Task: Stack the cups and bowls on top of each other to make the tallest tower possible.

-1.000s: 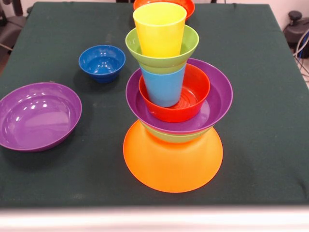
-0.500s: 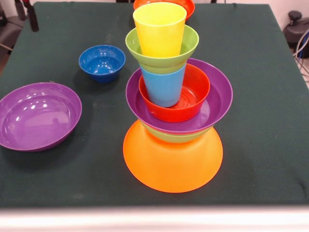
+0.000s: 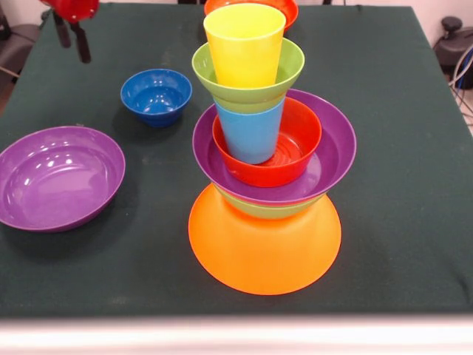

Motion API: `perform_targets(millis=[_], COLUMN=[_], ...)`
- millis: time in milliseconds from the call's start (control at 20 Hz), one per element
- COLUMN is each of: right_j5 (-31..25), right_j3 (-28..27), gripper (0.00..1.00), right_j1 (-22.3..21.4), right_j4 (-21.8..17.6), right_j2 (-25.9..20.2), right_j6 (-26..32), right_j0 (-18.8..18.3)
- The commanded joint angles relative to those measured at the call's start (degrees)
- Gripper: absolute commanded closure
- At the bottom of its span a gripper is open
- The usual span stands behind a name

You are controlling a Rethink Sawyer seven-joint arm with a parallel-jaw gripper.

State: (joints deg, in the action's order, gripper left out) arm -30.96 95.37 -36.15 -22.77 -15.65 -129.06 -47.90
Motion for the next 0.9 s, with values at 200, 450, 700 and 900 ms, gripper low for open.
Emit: perform_targets(millis=[200,450,700,900], right_j5=[2.0,1.3,-0.1,0.7], right_j3=[4.8,2.8,0.7,-0.6], gripper=[0.00,0.00,0.00,0.00], right_j1=[-1.4,-1.0,-0.6,1.4], right_j4=[-2.8,-1.7,-0.2,-0.1], right_j2=[-1.7,-1.4,-2.0,-2.0], right_j6=[1.2,-0.1,0.4,0.8], right_j0=[6.1,8.6,9.5,9.4])
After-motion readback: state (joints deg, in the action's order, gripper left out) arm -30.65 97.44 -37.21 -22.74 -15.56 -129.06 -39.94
